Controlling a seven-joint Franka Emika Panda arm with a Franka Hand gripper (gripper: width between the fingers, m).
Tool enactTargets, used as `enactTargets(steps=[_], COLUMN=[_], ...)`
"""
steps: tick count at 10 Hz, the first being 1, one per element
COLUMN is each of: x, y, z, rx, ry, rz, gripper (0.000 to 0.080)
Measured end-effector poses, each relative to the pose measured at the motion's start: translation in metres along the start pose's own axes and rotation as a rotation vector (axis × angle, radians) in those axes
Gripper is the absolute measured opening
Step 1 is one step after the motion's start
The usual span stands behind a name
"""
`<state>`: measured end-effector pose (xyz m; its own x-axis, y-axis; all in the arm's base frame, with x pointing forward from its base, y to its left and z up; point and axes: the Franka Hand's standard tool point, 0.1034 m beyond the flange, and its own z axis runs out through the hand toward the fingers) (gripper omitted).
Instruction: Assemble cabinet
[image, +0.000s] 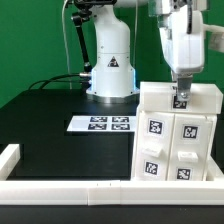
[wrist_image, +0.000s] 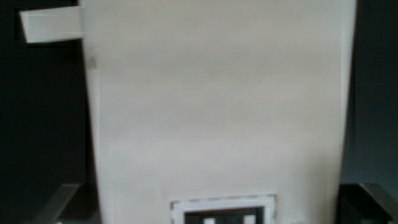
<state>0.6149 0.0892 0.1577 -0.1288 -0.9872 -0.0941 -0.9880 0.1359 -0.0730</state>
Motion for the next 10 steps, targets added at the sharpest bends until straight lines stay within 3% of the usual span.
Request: enactTargets(steps=[5,6,7,8,10], x=[0.006,0.004,0.003,0.001,-0.003], y=[-0.004,-0.003,-0.002,-0.003,-0.001], z=[0.001,0.002,0.001,-0.002,-0.009], rx=[0.004,0.002,0.002,0.006,0.014], ry=[-0.035,-0.04,-0.045,-0.049,-0.058], rz=[0.246,0.236,0.226,0.218,0.203], gripper=[0.0557,0.0626,0.0626,0.0765,0.0792])
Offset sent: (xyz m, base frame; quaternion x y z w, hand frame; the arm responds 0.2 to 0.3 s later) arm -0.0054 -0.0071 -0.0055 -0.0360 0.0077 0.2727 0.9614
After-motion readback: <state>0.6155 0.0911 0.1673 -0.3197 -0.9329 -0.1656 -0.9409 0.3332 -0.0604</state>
